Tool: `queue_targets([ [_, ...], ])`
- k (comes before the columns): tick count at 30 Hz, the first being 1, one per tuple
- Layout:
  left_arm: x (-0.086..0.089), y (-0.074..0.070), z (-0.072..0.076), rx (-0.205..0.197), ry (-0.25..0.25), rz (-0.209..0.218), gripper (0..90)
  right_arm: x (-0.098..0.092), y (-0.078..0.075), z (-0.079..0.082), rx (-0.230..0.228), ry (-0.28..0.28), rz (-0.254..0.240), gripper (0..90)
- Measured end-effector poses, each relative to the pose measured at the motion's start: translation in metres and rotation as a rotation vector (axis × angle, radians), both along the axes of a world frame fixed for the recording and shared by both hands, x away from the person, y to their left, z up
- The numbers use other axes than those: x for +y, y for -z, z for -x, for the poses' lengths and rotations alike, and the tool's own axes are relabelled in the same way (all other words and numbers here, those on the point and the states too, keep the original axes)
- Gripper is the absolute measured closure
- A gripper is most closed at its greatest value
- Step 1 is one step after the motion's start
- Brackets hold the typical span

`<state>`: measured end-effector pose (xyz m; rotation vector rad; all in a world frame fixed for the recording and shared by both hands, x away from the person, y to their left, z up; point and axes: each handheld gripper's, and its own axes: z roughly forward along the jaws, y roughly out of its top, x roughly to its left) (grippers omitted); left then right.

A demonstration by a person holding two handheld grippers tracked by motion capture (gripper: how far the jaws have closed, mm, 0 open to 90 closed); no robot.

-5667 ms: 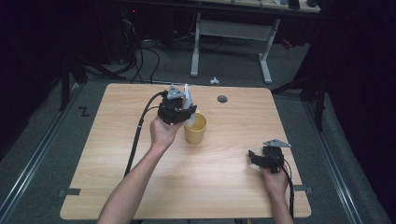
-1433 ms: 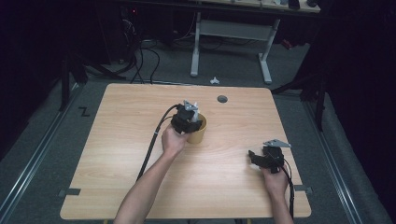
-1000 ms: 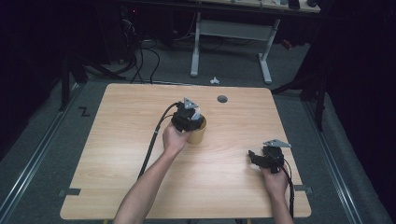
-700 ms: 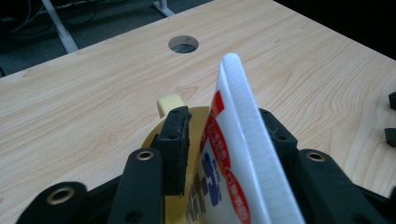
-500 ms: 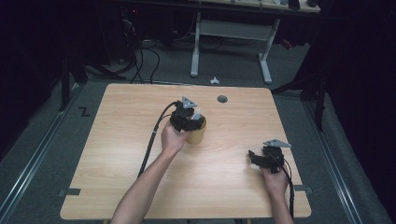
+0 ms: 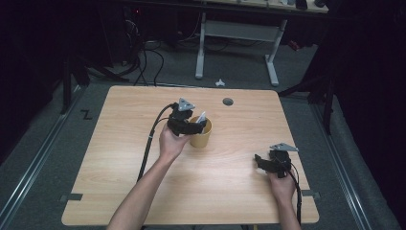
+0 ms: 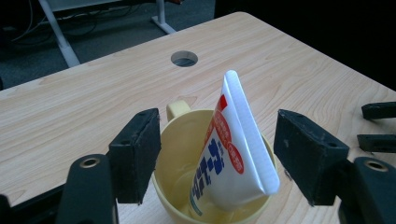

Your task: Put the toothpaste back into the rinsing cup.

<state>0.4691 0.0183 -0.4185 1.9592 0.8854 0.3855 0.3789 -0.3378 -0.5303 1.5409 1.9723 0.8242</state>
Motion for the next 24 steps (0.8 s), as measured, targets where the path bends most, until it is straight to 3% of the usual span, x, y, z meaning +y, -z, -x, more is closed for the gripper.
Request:
queue_targets([
  [24,0.032,-0.011,0.019,-0.018,-0.009,0.062,31.4,0.0,0.0,0.0,0.0,0.0,0.0,30.1],
])
